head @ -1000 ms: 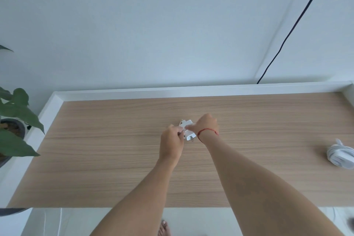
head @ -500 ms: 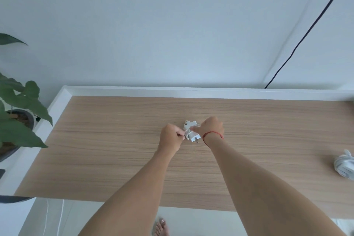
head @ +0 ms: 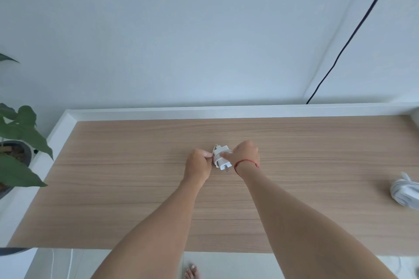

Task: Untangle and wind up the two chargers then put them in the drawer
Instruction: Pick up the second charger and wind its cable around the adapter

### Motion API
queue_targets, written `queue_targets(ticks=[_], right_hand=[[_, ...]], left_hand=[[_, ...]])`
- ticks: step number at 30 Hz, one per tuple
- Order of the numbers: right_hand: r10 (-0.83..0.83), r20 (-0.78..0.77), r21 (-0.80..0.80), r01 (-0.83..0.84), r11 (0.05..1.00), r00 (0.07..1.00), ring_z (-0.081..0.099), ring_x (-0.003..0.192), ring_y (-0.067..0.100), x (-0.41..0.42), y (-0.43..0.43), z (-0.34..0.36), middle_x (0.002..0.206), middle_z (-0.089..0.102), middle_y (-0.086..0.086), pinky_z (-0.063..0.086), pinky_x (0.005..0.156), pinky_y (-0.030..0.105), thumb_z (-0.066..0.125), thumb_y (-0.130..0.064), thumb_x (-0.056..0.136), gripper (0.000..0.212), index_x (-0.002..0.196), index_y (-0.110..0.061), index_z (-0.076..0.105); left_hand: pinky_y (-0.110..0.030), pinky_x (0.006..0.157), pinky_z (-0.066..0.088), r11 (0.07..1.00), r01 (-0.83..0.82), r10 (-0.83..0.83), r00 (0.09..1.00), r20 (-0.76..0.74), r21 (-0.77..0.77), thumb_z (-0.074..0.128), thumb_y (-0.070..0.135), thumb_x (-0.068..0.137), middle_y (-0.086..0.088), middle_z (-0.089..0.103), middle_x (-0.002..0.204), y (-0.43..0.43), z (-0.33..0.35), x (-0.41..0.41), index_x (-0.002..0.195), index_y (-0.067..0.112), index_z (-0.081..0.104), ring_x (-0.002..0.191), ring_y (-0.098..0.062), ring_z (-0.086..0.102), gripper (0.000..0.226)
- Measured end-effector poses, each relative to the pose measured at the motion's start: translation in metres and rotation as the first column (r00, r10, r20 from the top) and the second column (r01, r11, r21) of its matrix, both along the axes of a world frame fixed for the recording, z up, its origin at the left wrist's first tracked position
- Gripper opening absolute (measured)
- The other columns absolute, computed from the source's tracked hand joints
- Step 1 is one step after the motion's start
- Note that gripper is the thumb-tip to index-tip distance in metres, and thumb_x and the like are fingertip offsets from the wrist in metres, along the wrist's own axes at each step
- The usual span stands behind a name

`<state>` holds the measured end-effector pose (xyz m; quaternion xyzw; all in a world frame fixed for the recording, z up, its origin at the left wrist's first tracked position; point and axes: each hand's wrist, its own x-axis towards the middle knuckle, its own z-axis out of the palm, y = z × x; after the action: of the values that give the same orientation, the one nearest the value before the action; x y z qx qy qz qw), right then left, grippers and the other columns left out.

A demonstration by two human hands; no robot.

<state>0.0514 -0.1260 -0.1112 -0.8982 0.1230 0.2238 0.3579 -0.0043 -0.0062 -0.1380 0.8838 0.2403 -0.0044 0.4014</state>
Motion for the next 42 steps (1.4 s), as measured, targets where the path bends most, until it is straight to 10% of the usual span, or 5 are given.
queue_targets(ticks=[8,17,30,37,42], right_hand=[[-0.002,0.020,-0.005,0.002,1.000,1.000,0.032,0.045,0.014,-0.001,0.001,-0.003,0.054,0.036,-0.001,0.021,0.042,0.024,0.079,-0.031,0.072,0.050,0.053,-0.016,0.035],[-0.028,0.004,-0.023,0.028,0.999,1.000,0.052,0.061,0.021,-0.001,0.004,0.001,0.070,0.058,0.003,0.028,0.043,0.023,0.080,-0.037,0.073,0.037,0.067,-0.013,0.052],[-0.045,-0.010,-0.028,0.045,0.999,0.999,0.055,0.072,0.023,0.000,0.006,0.003,0.080,0.059,0.004,0.039,0.058,0.027,0.079,-0.036,0.074,0.036,0.076,-0.013,0.052],[-0.075,-0.002,-0.049,0.075,0.996,0.997,0.054,0.070,0.023,-0.001,0.008,0.003,0.078,0.058,0.004,0.035,0.049,0.024,0.081,-0.037,0.072,0.040,0.069,-0.014,0.048],[-0.095,-0.008,-0.054,0.095,0.994,0.995,0.055,0.073,0.023,-0.003,0.010,0.006,0.082,0.059,0.004,0.037,0.054,0.025,0.080,-0.038,0.074,0.039,0.073,-0.013,0.049]], left_hand=[[-0.037,0.065,0.049,0.998,0.048,-0.050,0.998,0.045,0.050,0.057,-0.001,0.087,-0.007,0.057,0.066,0.000,-0.001,0.000,0.068,0.004,0.070,0.063,-0.019,0.050,0.025],[-0.033,0.070,0.053,0.977,0.210,-0.211,0.965,-0.156,-0.025,0.055,0.014,0.092,-0.009,0.071,0.084,0.013,0.011,-0.002,0.086,0.008,0.075,0.069,-0.014,0.056,0.021],[-0.037,0.066,0.061,0.965,-0.103,0.096,0.995,-0.042,-0.242,0.063,0.011,0.091,0.006,0.061,0.072,0.003,0.002,-0.004,0.098,0.005,0.073,0.062,-0.013,0.059,0.014],[-0.029,0.053,0.034,0.991,0.130,-0.132,0.988,-0.079,-0.019,0.052,0.007,0.089,0.005,0.031,0.043,0.006,-0.009,-0.006,0.045,0.017,0.041,0.045,-0.016,0.031,0.046],[-0.023,0.051,0.029,0.968,0.209,-0.231,0.960,-0.161,-0.142,0.038,0.000,0.091,-0.004,0.041,0.065,0.014,-0.004,-0.007,0.066,0.018,0.057,0.052,-0.014,0.033,0.036]])
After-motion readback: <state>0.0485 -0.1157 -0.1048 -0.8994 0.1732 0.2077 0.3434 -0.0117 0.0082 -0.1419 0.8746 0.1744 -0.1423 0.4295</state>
